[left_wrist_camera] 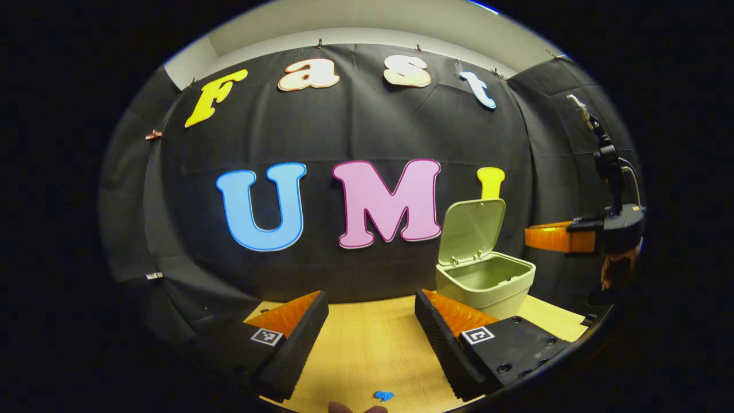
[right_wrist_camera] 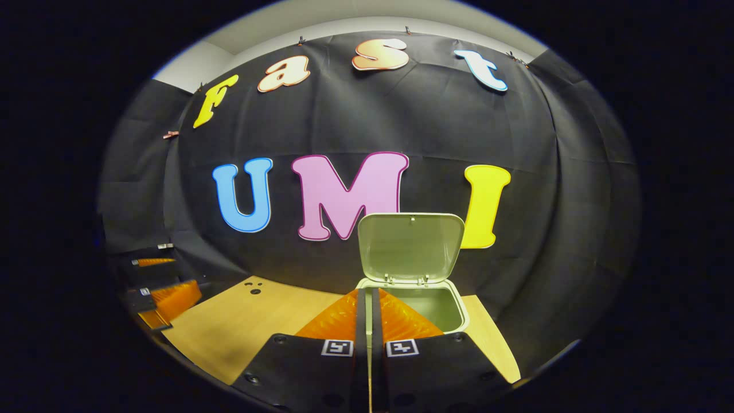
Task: Press the lid of the desktop garbage bin to open it, pick up the crumpled paper on the desktop and throw it into the bin, then pick up the pop can on the desktop and drop it into the bin, and finally close the garbage bin lid.
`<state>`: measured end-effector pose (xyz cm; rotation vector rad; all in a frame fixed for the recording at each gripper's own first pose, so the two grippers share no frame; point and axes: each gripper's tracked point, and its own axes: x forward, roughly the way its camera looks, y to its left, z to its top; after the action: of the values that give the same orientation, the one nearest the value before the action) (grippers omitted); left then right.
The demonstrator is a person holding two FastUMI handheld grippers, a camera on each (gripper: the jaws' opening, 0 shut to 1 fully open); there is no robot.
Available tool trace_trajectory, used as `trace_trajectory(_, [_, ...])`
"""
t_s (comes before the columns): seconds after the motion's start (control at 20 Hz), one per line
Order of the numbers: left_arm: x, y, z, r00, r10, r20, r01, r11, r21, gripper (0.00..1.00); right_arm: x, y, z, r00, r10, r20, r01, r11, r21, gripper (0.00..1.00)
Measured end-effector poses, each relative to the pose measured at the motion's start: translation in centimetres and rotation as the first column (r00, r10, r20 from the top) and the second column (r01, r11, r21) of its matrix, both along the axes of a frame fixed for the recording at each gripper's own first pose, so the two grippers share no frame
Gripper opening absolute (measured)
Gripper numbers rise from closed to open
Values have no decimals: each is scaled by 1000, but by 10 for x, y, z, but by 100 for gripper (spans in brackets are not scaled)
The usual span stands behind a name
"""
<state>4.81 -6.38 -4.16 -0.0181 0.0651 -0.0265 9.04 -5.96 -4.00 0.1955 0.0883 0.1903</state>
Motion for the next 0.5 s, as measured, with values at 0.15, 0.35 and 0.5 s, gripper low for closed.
trace_trajectory(0.15, [-3, 0, -31, 999, -7, -41, 7, 1000, 1, 97, -8, 4, 0, 1000, 16, -21, -15, 1000, 27, 33])
trace_trajectory(0.35, [-6, -5, -81, 993, -38, -113, 41, 999, 28, 97, -19, 7, 5, 1000, 7, -11, -7, 1000, 22, 55])
trace_trajectory(0.5, [-7, -12, -118, 981, -65, -183, 70, 997, 22, 98, -29, 7, 3, 1000, 7, -17, -7, 1000, 23, 76])
